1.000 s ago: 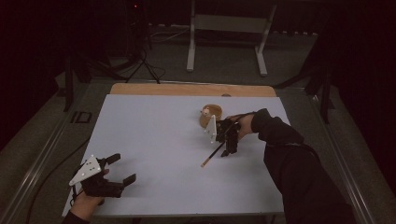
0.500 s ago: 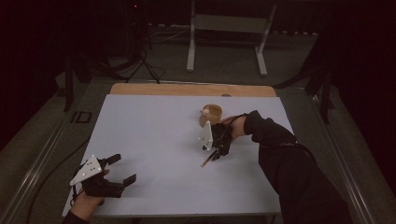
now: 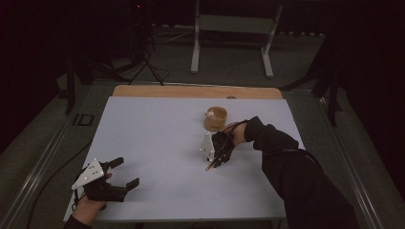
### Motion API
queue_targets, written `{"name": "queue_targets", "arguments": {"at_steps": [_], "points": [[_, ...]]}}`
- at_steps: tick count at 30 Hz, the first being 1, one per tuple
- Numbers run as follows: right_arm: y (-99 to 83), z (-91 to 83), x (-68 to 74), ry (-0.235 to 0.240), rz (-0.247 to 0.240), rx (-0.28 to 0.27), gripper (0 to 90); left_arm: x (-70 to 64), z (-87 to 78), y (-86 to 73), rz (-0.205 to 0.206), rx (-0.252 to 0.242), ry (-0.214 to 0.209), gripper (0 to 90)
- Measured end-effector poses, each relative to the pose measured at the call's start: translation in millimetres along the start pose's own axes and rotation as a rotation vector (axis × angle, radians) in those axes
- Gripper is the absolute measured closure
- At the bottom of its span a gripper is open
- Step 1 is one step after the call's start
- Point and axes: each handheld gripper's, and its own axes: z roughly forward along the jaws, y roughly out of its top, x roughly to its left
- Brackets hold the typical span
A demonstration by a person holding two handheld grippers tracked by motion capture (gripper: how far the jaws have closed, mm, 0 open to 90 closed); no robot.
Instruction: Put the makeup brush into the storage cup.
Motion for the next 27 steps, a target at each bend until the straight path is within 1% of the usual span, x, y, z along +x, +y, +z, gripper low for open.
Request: {"name": "queue_targets", "arguments": {"at_steps": [1,3,7,8,10,11,16,23,27], "points": [[0.4,0.8,-0.3,0.003,0.001,-0.004,64.0,0.1,-0.1,0.0,-0.001,0.0,0.0,1.5],[1.4,1.6,-1.0,-0.008,-0.008,-0.002,68.2,0.3,-0.3,0.0,-0.003,-0.002,0.001,1.5],[2.6,3.9,-1.2,0.0,-0.025,-0.001,70.0,0.4,-0.4,-0.1,-0.003,-0.003,0.001,1.5],[2.6,4.2,-0.9,-0.004,-0.031,-0.001,72.1,0.4,-0.4,-0.1,-0.002,-0.002,0.0,1.5],[2.1,5.4,-0.6,-0.001,-0.031,-0.001,71.9,0.5,-0.4,-0.2,-0.002,-0.002,-0.001,1.5],[1.8,6.6,-0.5,-0.005,-0.039,0.001,72.0,0.4,-0.6,-0.2,-0.001,-0.001,-0.001,1.5],[0.0,10.8,0.1,0.001,-0.036,0.011,72.6,0.8,-0.7,-0.2,-0.004,-0.004,-0.001,1.5],[-1.4,12.9,1.5,-0.005,-0.046,0.008,77.2,1.1,-0.5,-0.5,-0.009,-0.006,-0.005,1.5],[-1.5,13.1,1.5,0.005,-0.045,0.01,80.0,1.7,-0.6,-0.6,-0.017,-0.01,-0.004,1.5]]}}
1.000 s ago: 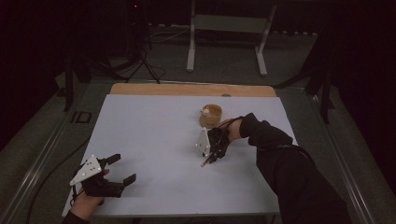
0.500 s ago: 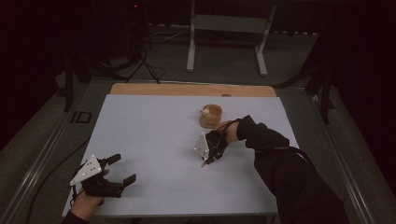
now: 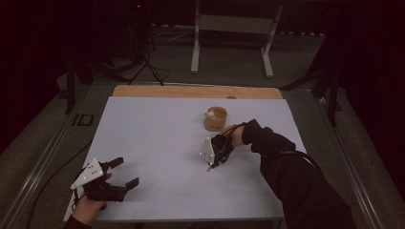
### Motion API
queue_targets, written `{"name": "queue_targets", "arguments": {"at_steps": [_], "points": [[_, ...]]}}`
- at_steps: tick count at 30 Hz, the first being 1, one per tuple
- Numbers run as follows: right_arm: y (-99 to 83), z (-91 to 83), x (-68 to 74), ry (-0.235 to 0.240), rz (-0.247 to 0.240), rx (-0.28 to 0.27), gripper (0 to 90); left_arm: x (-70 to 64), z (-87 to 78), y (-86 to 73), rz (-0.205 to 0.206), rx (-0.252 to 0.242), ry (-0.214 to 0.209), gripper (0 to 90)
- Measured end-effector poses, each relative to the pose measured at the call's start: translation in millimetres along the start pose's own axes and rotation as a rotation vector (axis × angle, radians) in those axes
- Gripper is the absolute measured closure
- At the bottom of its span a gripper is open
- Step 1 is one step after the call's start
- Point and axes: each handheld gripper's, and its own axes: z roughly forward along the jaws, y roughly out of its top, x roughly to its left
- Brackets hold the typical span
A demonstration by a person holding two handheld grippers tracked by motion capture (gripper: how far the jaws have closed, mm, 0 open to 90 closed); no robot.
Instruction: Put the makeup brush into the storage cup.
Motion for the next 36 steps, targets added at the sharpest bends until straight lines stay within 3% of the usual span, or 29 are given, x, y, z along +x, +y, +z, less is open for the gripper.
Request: {"name": "queue_targets", "arguments": {"at_steps": [6,9,11,20,31,36], "points": [[-0.6,-0.2,-3.3,0.018,0.034,-0.008,83.6,-0.3,0.2,0.1,0.003,0.004,0.0,1.5],[-0.9,-2.2,-5.9,0.03,0.084,-0.013,83.8,-0.2,0.1,0.1,0.003,0.002,0.0,1.5],[-1.9,-7.6,-9.6,0.02,0.139,-0.015,83.9,-0.3,0.3,0.0,0.001,0.003,-0.001,1.5],[-4.3,-26.9,-12.0,-0.041,0.238,0.0,84.1,-0.5,0.6,0.2,0.005,0.005,-0.001,1.5],[-7.2,-45.9,-16.0,-0.081,0.406,0.009,84.2,-0.9,1.0,0.4,0.007,0.006,-0.005,1.5],[-8.1,-54.0,-15.8,-0.106,0.434,0.018,84.2,-1.0,1.0,0.5,0.008,0.006,-0.006,1.5]]}}
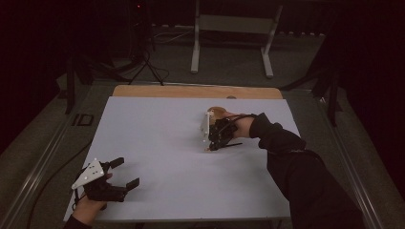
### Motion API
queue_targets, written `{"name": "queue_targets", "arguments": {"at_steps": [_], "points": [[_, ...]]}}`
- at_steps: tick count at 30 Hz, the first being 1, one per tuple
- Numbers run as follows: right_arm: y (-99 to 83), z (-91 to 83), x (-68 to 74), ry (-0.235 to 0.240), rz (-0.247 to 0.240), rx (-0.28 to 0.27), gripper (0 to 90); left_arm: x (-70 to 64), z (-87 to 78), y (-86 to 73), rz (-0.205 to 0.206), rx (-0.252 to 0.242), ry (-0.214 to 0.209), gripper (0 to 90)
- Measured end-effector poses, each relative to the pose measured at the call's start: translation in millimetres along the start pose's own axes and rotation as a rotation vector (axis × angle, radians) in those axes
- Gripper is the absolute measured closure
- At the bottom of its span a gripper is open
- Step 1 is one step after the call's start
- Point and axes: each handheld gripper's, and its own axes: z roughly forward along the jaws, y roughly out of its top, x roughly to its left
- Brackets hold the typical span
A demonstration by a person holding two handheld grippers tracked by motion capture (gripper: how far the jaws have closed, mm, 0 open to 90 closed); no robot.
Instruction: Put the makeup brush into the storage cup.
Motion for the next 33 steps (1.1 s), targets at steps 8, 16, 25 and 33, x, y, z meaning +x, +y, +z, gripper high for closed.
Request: {"name": "queue_targets", "arguments": {"at_steps": [8,16,25,33], "points": [[2.1,-6.8,-1.1,-0.002,0.165,0.021,84.2,-0.4,-0.1,0.3,0.003,0.002,-0.002,1.5],[-2.2,-17.6,4.5,-0.056,0.25,-0.026,84.3,-0.6,0.5,0.5,0.004,0.002,-0.004,1.5],[-15.7,-31.7,10.2,-0.095,0.437,-0.138,84.2,-2.0,3.8,1.5,0.02,0.011,-0.016,1.5],[-34.2,-40.7,18.4,-0.135,0.548,-0.207,84.3,-2.8,3.9,2.0,0.018,0.009,-0.018,1.5]]}}
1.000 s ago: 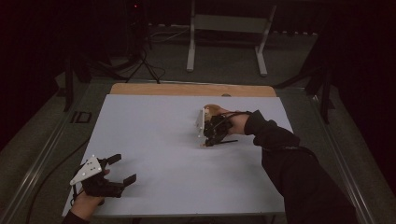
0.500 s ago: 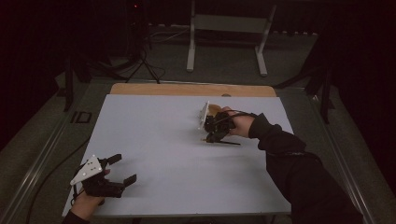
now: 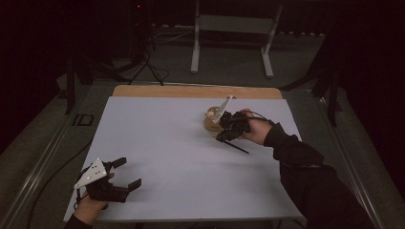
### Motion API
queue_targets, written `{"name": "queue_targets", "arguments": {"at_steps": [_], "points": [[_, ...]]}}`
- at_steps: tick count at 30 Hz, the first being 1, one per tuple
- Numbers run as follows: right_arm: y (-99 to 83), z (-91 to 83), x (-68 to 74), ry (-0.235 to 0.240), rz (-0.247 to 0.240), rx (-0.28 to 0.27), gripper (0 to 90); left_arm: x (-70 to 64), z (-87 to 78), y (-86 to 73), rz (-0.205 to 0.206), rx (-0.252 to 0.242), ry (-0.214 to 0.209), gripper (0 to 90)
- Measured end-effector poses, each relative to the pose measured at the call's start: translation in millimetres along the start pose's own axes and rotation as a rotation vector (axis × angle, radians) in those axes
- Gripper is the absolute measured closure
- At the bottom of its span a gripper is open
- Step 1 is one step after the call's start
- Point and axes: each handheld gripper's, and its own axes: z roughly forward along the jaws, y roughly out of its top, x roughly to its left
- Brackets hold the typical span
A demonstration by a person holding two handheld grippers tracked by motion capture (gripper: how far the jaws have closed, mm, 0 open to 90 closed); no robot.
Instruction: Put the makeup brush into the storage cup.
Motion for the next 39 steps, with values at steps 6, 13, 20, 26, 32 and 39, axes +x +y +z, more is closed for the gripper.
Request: {"name": "queue_targets", "arguments": {"at_steps": [6,13,20,26,32,39], "points": [[-12.2,-10.0,-2.4,-0.037,0.052,-0.067,84.2,0.2,0.1,-0.2,-0.004,-0.001,0.0,1.5],[-21.4,-28.5,-3.2,-0.12,0.153,-0.193,84.3,0.8,-0.1,-0.5,-0.009,-0.004,0.002,1.5],[-33.2,-41.9,1.0,-0.148,0.186,-0.305,84.3,0.6,-0.1,-0.1,-0.007,-0.005,0.001,1.5],[-44.3,-45.7,3.9,-0.159,0.247,-0.409,84.3,0.3,-0.4,0.3,-0.009,-0.009,0.001,1.5],[-51.7,-48.7,7.2,-0.171,0.272,-0.463,84.3,0.5,-0.4,0.3,-0.009,-0.009,0.002,1.5],[-57.6,-61.7,16.7,-0.201,0.279,-0.578,84.3,-0.2,0.5,0.7,-0.002,-0.006,0.001,1.5]]}}
